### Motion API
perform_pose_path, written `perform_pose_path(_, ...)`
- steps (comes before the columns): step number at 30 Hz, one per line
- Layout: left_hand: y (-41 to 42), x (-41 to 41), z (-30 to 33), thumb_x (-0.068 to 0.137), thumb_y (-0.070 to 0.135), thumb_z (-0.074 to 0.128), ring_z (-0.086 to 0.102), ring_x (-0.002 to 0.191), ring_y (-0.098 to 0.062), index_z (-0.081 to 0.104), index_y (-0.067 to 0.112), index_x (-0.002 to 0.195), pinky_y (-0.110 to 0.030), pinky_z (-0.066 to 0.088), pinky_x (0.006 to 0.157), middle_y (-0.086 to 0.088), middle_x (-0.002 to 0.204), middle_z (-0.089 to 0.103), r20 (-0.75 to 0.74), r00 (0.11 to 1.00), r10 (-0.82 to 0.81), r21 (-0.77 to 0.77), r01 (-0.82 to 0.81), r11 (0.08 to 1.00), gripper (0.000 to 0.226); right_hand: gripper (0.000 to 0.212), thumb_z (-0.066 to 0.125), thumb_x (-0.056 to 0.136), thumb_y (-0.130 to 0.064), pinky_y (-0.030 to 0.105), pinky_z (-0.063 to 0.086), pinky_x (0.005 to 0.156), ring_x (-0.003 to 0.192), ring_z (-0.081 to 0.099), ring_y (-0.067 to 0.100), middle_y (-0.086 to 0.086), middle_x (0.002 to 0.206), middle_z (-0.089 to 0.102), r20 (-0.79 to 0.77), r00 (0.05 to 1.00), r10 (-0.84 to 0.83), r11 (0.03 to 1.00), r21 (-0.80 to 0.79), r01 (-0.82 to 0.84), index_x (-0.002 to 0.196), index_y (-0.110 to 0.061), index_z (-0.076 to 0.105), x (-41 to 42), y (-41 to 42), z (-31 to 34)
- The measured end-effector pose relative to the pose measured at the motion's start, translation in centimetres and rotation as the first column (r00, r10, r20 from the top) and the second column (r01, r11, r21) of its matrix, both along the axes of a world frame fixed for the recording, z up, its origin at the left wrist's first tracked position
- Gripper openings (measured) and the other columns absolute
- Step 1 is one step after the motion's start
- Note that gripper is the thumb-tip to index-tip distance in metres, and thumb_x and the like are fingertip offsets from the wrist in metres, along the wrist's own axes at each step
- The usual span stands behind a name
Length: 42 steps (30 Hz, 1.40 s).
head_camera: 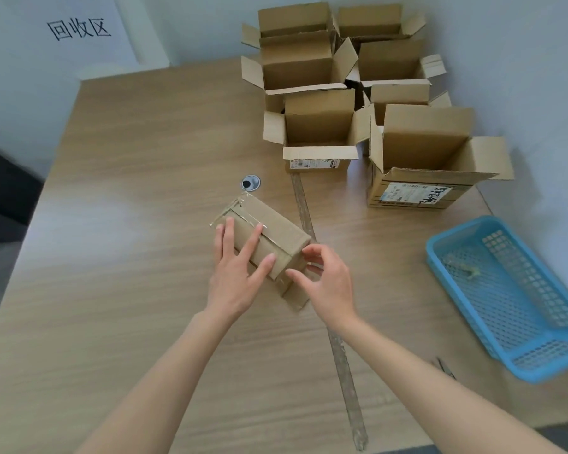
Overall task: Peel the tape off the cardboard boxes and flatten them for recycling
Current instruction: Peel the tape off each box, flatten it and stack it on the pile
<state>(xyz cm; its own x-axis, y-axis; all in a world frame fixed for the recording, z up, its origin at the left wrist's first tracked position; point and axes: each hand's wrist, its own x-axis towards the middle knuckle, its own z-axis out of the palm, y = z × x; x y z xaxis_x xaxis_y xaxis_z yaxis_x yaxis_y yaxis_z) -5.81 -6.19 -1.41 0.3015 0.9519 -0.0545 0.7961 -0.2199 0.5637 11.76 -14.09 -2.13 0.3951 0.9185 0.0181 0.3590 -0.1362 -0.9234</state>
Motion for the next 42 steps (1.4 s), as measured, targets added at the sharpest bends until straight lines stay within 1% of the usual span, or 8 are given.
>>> perform_pose_path(5,-0.9,1.9,0.1,0.085,0.081,0.034,-0.025,0.149,0.0,0.021,0.055,0.155,-0.052,0.03,0.116,0.023,0.166,-0.012,-0.032,0.999,-0.003,-0.009,0.002,1.0,0.075,0.045,0.091,0.072,-0.022,0.034,0.058,0.088,0.095,0.068,0.006,-0.009,0.105,0.069,-0.096,0.994,-0.043,0.998,-0.051,0.039,0.109,-0.016,0.065,1.7,-0.6,0.4)
perform_pose_path(11,-1.4,3.8,-0.2,0.097,0.062,0.048,-0.017,0.152,-0.003,0.027,0.045,0.157,-0.045,0.023,0.121,0.015,0.169,-0.005,-0.005,1.0,-0.016,0.015,0.017,1.0,0.066,0.026,0.087,0.078,-0.019,0.025,0.057,0.078,0.086,0.067,0.001,-0.01,0.094,0.071,-0.081,0.992,-0.098,0.994,-0.05,0.094,0.097,-0.018,0.07,2.6,-0.6,0.7)
perform_pose_path(15,-1.5,3.9,-0.1,0.091,0.074,0.039,-0.015,0.152,-0.002,0.026,0.043,0.158,-0.046,0.026,0.12,0.016,0.169,-0.004,-0.02,0.999,-0.025,0.009,0.025,1.0,0.075,0.023,0.086,0.078,-0.018,0.021,0.054,0.076,0.087,0.066,0.002,-0.01,0.095,0.071,-0.124,0.985,-0.119,0.993,-0.041,0.115,0.095,-0.019,0.07,2.8,-0.7,0.6)
perform_pose_path(22,1.0,0.7,0.9,0.058,0.094,0.056,0.015,0.145,-0.023,0.03,0.046,0.156,-0.043,0.029,0.116,0.004,0.161,0.018,-0.167,0.943,-0.288,0.104,0.308,0.946,0.112,0.044,0.089,0.072,-0.02,0.035,0.06,0.079,0.099,0.065,0.004,-0.017,0.11,0.063,-0.207,0.974,-0.09,0.996,-0.034,0.085,0.107,-0.03,0.063,3.2,-1.3,0.0)
perform_pose_path(25,0.9,0.8,0.5,0.058,0.087,0.061,0.019,0.143,-0.025,0.037,0.044,0.154,-0.04,0.029,0.116,0.002,0.16,0.024,-0.122,0.959,-0.254,0.139,0.27,0.953,0.108,0.048,0.089,0.07,-0.025,0.042,0.059,0.079,0.106,0.06,0.006,-0.018,0.115,0.056,-0.166,0.984,-0.073,0.997,-0.017,0.071,0.108,-0.03,0.059,3.1,-1.2,-0.3)
perform_pose_path(30,0.2,1.5,0.0,0.059,0.086,0.061,0.019,0.144,-0.026,0.041,0.04,0.153,-0.036,0.022,0.119,-0.001,0.16,0.026,-0.086,0.971,-0.224,0.162,0.236,0.958,0.107,0.061,0.085,0.065,-0.046,0.037,0.046,0.102,0.131,0.044,0.0,-0.025,0.147,0.039,-0.146,0.989,0.029,0.994,-0.103,-0.044,0.113,-0.036,0.049,4.2,-0.8,-0.2)
perform_pose_path(35,0.0,1.6,-0.2,0.061,0.087,0.06,0.015,0.147,-0.026,0.041,0.038,0.154,-0.042,0.021,0.122,-0.003,0.161,0.023,-0.099,0.969,-0.226,0.158,0.24,0.958,0.107,0.069,0.083,0.062,-0.044,0.046,0.046,0.104,0.123,0.05,0.002,-0.019,0.127,0.054,-0.226,0.973,0.039,0.984,-0.162,-0.077,0.116,-0.032,0.042,3.9,-0.4,-0.2)
perform_pose_path(42,0.1,1.3,-0.4,0.064,0.089,0.057,0.014,0.149,-0.027,0.039,0.036,0.155,-0.042,0.021,0.122,-0.003,0.162,0.022,-0.127,0.962,-0.243,0.164,0.262,0.951,0.106,0.067,0.075,0.059,-0.061,0.045,0.051,0.089,0.112,0.057,0.007,-0.022,0.12,0.057,-0.083,0.996,-0.01,0.977,-0.214,-0.008,0.112,-0.041,0.038,3.2,-0.6,0.8)
